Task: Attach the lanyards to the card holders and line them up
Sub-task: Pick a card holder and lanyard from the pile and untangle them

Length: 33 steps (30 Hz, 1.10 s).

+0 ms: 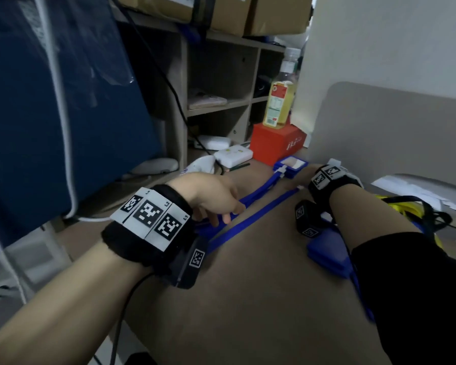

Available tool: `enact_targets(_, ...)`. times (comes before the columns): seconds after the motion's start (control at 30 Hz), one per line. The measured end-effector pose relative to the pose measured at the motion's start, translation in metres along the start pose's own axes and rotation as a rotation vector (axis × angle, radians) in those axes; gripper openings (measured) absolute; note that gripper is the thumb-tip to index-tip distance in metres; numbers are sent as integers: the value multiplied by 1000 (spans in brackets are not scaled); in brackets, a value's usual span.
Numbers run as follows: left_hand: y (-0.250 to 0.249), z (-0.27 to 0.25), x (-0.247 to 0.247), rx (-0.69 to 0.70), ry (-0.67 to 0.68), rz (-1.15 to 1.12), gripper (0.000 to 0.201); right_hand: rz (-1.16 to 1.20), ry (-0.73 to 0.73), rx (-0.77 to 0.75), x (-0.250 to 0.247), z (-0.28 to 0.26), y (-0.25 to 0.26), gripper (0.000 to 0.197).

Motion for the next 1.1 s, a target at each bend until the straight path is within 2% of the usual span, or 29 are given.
enact_targets(0.03, -7, 4, 1, 20, 10, 15, 28, -5, 16, 12, -5, 5, -5, 33)
enact_targets(0.1, -22, 11, 4, 66, 32, 53, 31, 1, 28, 0, -13, 34, -21, 57)
enact_targets(0.13, -29, 15, 6, 91, 40, 74, 31, -10, 20, 20, -17, 23, -27, 69)
enact_targets(0.17, -37, 19, 7, 115, 46, 93, 30, -33, -2, 21, -22, 9, -31, 70)
enact_targets(0.23, -54, 29, 12, 153, 64, 113, 29, -36, -39, 15, -31, -13, -44, 58)
enact_targets(0.37, -93, 51, 24, 249, 107, 146, 29, 79, -170, 48, -42, -34, -90, 55)
enact_targets(0.5, -132, 73, 37, 350, 120, 201, 34, 295, -134, 21, -39, -55, -135, 26)
enact_targets(0.6, -158, 84, 55, 367, 142, 392, 50, 419, -144, 1, -32, -69, -159, 6)
enact_targets(0.7, -177, 89, 74, 344, 106, 625, 57, 417, -141, 2, -30, -82, -171, 11)
enact_targets(0.77, -184, 92, 77, 340, 54, 680, 56, 420, -134, -4, -27, -89, -175, 10)
enact_targets(0.8, -186, 96, 77, 345, 30, 685, 56, 401, -111, -12, -25, -92, -176, 11)
enact_targets(0.9, -189, 107, 73, 341, -29, 640, 58, 273, -60, -21, -19, -102, -175, 30)
enact_targets(0.97, -190, 114, 73, 313, -30, 642, 61, 170, -33, 5, -17, -104, -178, 31)
enact_targets(1.1, -190, 126, 76, 270, 15, 652, 67, 107, -50, 95, -17, -108, -187, 39)
Point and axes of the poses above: each hand's wrist, its own z-axis towards the middle knuckle, its own x-axis out of the palm, y = z × x, the point moved 2 cm from there along z, towards the middle knuckle, and after that the axes turned 3 degrees about y, right-handed, at the moved point
